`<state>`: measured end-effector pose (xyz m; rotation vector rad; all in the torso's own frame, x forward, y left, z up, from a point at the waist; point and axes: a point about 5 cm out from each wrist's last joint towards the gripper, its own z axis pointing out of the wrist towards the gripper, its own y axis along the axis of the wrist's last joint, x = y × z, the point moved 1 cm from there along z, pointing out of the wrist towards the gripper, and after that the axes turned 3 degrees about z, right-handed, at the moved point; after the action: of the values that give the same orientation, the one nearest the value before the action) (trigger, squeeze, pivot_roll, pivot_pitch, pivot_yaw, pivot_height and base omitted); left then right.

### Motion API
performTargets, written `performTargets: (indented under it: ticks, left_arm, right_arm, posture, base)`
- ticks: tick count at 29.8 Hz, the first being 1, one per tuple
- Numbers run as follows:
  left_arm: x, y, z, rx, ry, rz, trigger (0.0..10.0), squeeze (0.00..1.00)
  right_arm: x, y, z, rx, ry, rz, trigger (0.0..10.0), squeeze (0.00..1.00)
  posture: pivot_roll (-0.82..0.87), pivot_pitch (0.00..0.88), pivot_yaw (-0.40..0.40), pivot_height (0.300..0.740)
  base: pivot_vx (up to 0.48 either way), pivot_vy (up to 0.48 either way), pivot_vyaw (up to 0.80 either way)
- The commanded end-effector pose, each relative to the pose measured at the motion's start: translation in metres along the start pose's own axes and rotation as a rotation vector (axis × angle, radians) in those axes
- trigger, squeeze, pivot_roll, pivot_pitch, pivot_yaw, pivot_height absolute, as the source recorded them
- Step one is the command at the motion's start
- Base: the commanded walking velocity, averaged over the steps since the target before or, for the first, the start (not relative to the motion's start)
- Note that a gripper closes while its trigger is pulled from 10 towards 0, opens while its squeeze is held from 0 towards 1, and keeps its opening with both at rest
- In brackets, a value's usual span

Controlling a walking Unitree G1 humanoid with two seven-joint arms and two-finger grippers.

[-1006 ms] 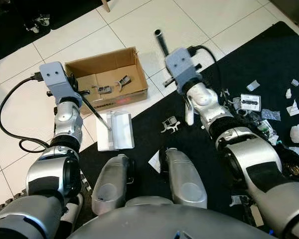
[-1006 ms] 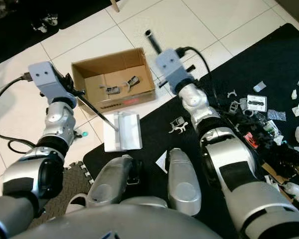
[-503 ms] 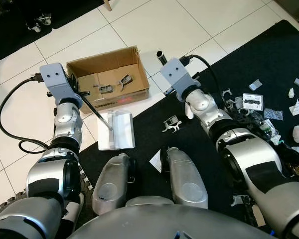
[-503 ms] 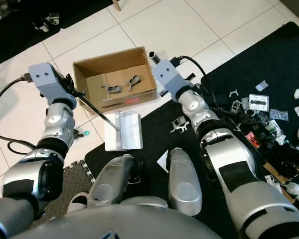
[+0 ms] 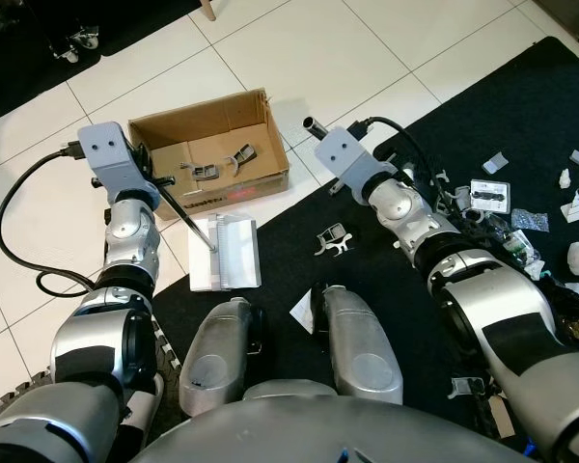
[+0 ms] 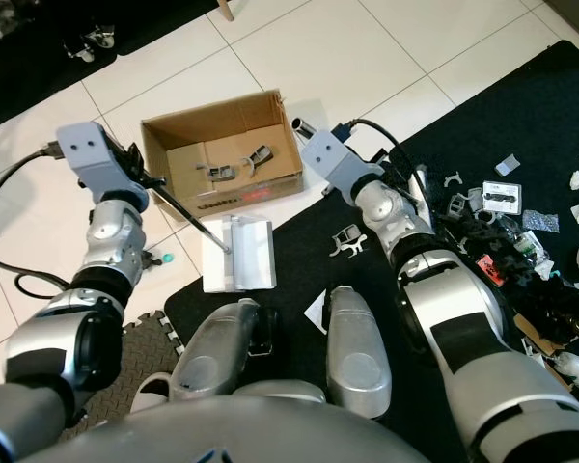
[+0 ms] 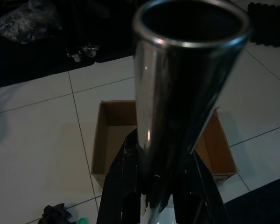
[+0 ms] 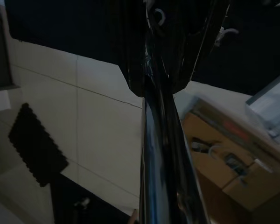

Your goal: Sweep floor

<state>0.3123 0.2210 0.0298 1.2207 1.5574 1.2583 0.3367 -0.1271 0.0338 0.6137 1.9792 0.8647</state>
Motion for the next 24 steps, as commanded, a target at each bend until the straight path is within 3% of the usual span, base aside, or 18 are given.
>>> performTargets:
  ticks: [1,4,11,20,22,24]
  left_arm:
    - [0.003,-0.008,-0.004,0.024,0.005,0.019,10.0,0.00]
    - [0.003,-0.008,-0.004,0.024,0.006,0.017,10.0,0.00]
    - [0.002,-0.007,-0.003,0.023,0.002,0.019,10.0,0.00]
    - [-0.002,-0.005,-0.002,0.023,-0.007,0.018,10.0,0.00]
    - [-0.002,-0.006,-0.002,0.024,-0.006,0.019,10.0,0.00]
    - [-0.001,-0.006,-0.002,0.024,-0.006,0.019,10.0,0.00]
  right_arm:
    - [-0.002,-0.006,-0.002,0.034,0.012,0.043,10.0,0.00]
    - [-0.005,-0.012,-0.004,0.053,0.019,0.120,10.0,0.00]
    - [-0.007,-0.022,-0.009,0.093,0.081,0.155,10.0,0.00]
    - [0.009,-0.015,-0.006,0.065,0.218,0.342,10.0,0.00]
    - [0.016,-0.003,-0.004,0.004,0.308,0.468,10.0,0.00]
    - [0.017,0.002,-0.003,-0.022,0.320,0.501,10.0,0.00]
  posture:
    - [0.06,0.126,0.055,0.740]
    - [0.06,0.126,0.055,0.740]
    - [0.06,0.117,0.057,0.740]
    - [0.05,0.111,0.056,0.740]
    - [0.05,0.111,0.056,0.740]
    - [0.05,0.110,0.057,0.740]
  base:
    - [0.000,0.000,0.00]
    - [0.000,0.000,0.00]
    - [0.000,0.000,0.00]
    - [0.000,0.000,0.00]
    - [0.000,0.000,0.00]
    - [0.000,0.000,0.00]
